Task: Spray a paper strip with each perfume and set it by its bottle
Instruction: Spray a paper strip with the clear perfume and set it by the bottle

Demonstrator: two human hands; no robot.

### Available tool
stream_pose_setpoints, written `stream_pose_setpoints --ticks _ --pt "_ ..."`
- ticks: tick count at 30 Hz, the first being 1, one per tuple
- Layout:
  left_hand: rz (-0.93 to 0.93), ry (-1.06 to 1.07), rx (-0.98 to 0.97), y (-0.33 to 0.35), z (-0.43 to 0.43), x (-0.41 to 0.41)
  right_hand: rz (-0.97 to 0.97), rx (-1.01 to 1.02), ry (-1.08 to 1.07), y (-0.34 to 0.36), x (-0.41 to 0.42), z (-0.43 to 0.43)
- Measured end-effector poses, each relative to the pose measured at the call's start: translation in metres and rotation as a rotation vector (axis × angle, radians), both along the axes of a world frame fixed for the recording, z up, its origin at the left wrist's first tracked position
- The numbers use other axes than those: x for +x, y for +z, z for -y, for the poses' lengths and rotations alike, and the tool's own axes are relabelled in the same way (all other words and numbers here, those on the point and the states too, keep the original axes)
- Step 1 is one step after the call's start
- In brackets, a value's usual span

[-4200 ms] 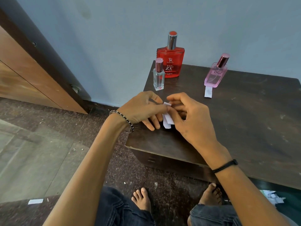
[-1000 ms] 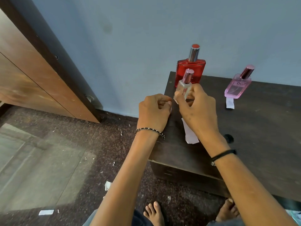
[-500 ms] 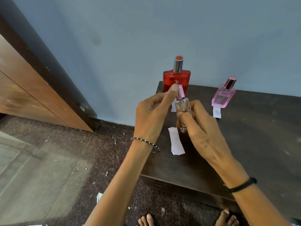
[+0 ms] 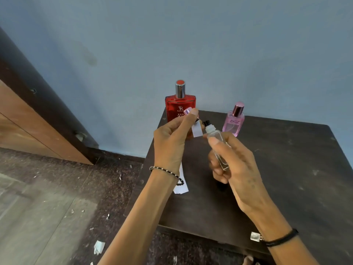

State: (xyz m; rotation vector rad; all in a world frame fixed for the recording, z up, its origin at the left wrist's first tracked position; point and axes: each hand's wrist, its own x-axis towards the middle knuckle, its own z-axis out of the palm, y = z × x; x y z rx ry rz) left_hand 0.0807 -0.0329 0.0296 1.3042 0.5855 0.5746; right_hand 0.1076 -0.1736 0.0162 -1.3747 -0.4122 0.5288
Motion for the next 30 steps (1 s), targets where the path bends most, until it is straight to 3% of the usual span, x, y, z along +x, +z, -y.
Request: stream_pose_setpoints --ticks 4,11,30 --pt "-0.004 -0.048 -0.002 -0.003 0.008 0.005 -0.134 0.242 0.035 0.004 0.008 0.009" --pt "-0.027 -0.074 -0.019 -0.005 0.011 0.008 -0.331 0.404 0.105 0.007 0.012 0.014" --pt "-0.055 -0.096 -0.032 -0.005 0.010 0.008 -0.298 0.300 0.034 0.013 0.014 0.014"
